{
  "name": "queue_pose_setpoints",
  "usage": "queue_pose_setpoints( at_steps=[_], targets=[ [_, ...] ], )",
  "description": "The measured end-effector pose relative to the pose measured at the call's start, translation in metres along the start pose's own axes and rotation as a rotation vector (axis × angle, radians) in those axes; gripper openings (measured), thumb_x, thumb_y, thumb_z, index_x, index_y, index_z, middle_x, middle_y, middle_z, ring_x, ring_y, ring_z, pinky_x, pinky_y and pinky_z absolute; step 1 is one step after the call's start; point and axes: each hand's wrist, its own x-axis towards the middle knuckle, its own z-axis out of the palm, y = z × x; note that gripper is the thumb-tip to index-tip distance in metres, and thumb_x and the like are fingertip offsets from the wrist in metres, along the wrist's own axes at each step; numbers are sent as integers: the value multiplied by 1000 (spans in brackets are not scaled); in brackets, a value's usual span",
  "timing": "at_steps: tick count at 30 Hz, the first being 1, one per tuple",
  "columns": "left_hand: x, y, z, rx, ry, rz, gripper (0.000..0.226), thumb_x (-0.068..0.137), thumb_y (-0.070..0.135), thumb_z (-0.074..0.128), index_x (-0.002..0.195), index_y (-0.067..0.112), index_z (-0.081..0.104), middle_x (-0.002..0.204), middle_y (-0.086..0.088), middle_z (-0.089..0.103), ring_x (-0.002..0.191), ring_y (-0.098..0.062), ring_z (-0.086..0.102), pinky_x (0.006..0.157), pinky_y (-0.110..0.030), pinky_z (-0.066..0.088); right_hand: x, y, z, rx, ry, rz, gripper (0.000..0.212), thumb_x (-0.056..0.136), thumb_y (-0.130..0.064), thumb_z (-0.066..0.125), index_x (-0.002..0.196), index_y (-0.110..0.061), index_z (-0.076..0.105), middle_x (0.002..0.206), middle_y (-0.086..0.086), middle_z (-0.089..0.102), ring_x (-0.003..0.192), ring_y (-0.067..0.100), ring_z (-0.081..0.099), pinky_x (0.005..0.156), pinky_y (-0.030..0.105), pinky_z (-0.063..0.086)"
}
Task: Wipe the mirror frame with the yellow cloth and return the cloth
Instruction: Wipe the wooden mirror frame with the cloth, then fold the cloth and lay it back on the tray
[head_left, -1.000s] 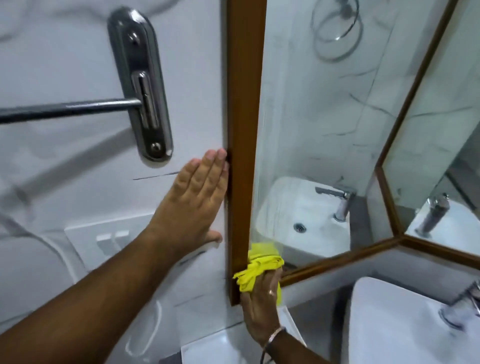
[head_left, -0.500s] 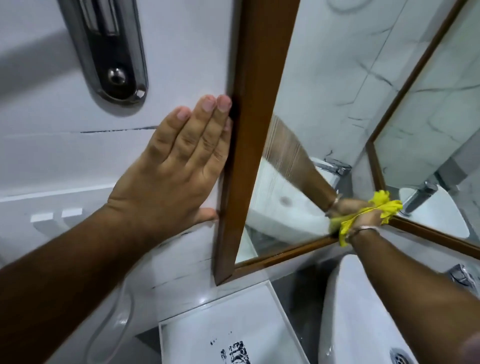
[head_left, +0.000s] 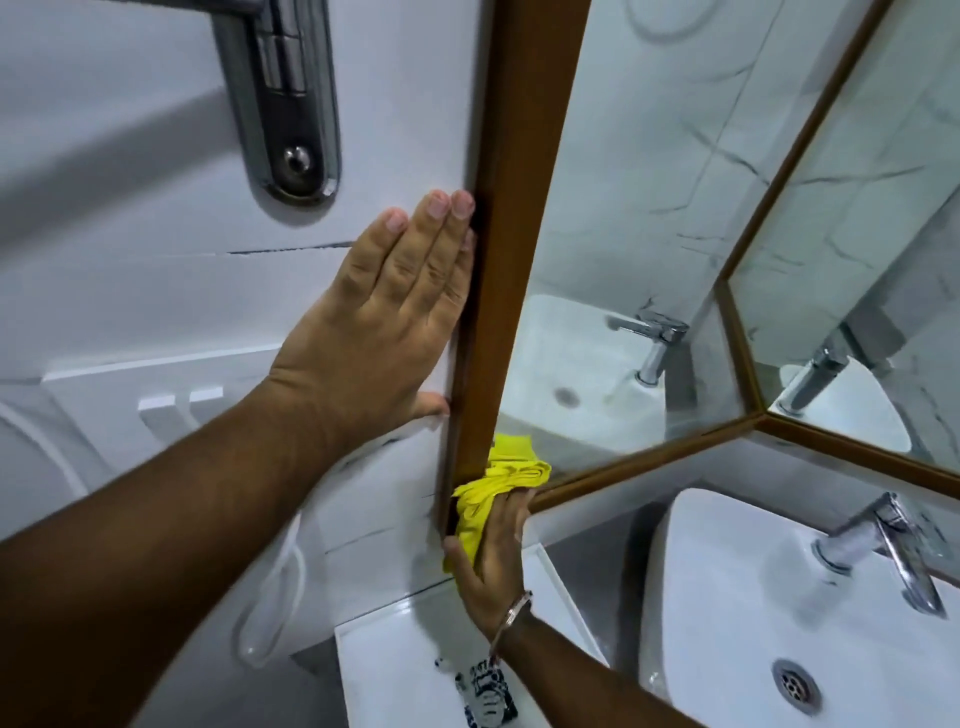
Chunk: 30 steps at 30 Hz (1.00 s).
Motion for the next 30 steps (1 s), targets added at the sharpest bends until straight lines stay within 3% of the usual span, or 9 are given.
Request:
queue_pose_setpoints(
  at_steps=[2, 6, 9, 12, 16, 18, 21, 27, 30],
  targets=[
    [0, 0, -2, 17, -25, 14, 146, 65, 93, 41, 152, -16, -1, 161, -34, -4, 150, -45, 12, 122, -53, 2, 4, 4, -4, -84, 14, -43, 99, 80, -58, 58, 150, -22, -3, 160, 13, -5, 147, 28, -17, 121, 35, -3],
    [-1, 0, -13, 55, -99, 23, 148, 62, 94, 44, 153, -15, -1, 162, -32, 1, 151, -43, 12, 122, -52, 4, 0, 1, -9, -174, 7, -9, 109, 70, -7, 58, 147, -32, -13, 157, 5, -12, 148, 33, -4, 114, 45, 30],
    [-2, 3, -24, 61, -161, -18, 138, 70, 82, 55, 154, -11, -3, 164, -29, 1, 153, -42, 6, 122, -53, 2, -6, -1, -19, -223, 1, 12, 108, 68, 10, 50, 149, -34, -7, 161, 3, -9, 140, 35, 30, 81, 35, 53],
    [-10, 23, -40, 3, -212, -125, 112, 86, 46, 61, 155, -6, -10, 164, -27, -12, 152, -42, -8, 120, -54, -9, -12, -4, -32, -264, -50, 0, 110, 65, 15, 45, 148, -40, -3, 162, 1, -4, 115, 42, 54, 65, 39, 52],
    [-45, 56, -60, -168, -326, -154, 96, 94, 23, 55, 155, 0, -16, 164, -24, -17, 152, -39, -14, 118, -51, -14, -17, -22, -55, -127, -121, 10, 88, 72, 4, 50, 148, -32, 23, 152, 4, 39, 110, 33, 60, 74, 34, 52],
    [-72, 70, -68, -271, -290, -83, 86, 94, 14, 50, 157, 1, -7, 166, -23, -4, 153, -39, -2, 120, -49, -6, -24, -30, -71, 74, -228, 63, 60, 71, -14, 59, 129, -24, 52, 122, 2, 66, 105, 15, 63, 80, 24, 48],
    [-106, 90, -71, -463, -361, 15, 73, 92, 6, 34, 159, 3, 5, 166, -20, 14, 153, -37, 14, 124, -46, 12, -29, -36, -104, 144, -570, 178, 50, 57, 0, 53, 105, -10, 64, 104, 4, 69, 97, 15, 63, 86, 32, 54],
    [-167, 134, -37, -945, -876, 13, 120, 71, 48, 83, 159, 11, 11, 165, -9, 21, 149, -26, 25, 117, -38, 33, -37, -51, -141, -247, -996, 84, 38, 60, 3, 54, 95, -7, 64, 89, 6, 68, 80, 18, 61, 73, 32, 54],
    [-186, 157, -19, -1214, -914, -168, 66, 70, 44, 85, 122, 18, 54, 120, -4, 66, 111, -27, 60, 81, -35, 47, -44, -50, -136, -289, -1091, 71, 41, 66, 13, 54, 92, -18, 64, 85, 0, 64, 79, 15, 58, 67, 23, 49]
  ],
)
